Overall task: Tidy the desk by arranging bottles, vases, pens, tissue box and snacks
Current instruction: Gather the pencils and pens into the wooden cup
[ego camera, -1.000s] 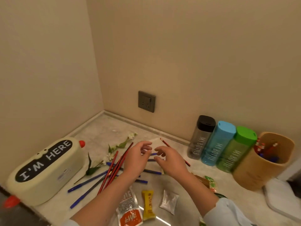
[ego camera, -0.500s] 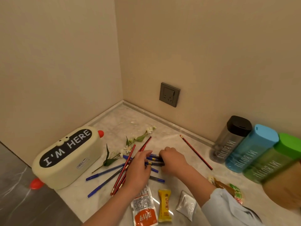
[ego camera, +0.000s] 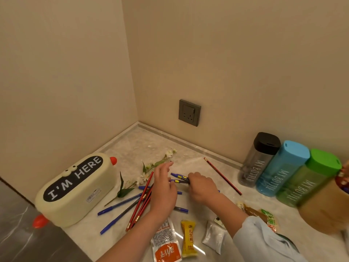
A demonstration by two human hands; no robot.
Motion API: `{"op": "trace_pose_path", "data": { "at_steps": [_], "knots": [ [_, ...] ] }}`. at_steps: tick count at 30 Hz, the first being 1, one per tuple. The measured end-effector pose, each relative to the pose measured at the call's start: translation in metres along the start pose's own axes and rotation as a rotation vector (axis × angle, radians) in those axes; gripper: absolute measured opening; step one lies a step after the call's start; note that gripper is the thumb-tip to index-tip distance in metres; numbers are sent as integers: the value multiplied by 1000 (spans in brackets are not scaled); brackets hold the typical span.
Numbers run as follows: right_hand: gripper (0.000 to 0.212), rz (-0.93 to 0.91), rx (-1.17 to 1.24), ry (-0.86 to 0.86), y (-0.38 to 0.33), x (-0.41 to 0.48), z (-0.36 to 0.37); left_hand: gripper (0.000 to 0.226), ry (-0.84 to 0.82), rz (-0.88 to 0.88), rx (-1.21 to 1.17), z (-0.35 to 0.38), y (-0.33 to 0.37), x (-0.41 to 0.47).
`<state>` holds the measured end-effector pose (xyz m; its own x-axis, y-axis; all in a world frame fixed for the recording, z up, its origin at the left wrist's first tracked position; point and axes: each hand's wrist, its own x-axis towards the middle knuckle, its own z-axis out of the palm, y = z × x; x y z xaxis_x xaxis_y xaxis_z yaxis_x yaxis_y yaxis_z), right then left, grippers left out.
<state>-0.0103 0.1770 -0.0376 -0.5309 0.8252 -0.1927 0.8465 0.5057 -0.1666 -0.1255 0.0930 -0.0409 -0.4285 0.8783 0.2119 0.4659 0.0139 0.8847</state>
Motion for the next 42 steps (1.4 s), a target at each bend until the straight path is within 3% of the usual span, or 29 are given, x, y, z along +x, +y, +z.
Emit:
{"op": "trace_pose_path", "data": {
  "at_steps": [3, 7, 12, 16, 22, 26, 29, 35, 42],
  "knots": [
    [20, 49, 387, 113, 11, -8, -18, 61, 40, 29, -57, 5, 18, 11],
    [21, 48, 861, 174, 14, -22, -46, 62, -150, -103, -216, 13, 47, 26],
    [23, 7, 1104, 166, 29, -67, -79, 16, -293, -20, -379, 31, 98, 32],
    [22, 62, 1089, 192, 56, -108, -97, 15, -418, 43, -427, 55, 136, 23],
    [13, 187, 762, 424, 115, -169, -126, 16, -610, 202, -517, 105, 195, -1],
    [22, 279, 629, 501, 149, -209, -152, 16, -671, 304, -526, 142, 235, -17],
    [13, 378, 516, 568, 184, -224, -162, 15, -670, 348, -526, 166, 264, -25],
    [26, 513, 448, 680, 235, -224, -162, 16, -670, 435, -429, 201, 293, -23],
    [21, 631, 384, 607, 258, -214, -131, 30, -457, 634, -17, 234, 274, -18]
  ]
}}
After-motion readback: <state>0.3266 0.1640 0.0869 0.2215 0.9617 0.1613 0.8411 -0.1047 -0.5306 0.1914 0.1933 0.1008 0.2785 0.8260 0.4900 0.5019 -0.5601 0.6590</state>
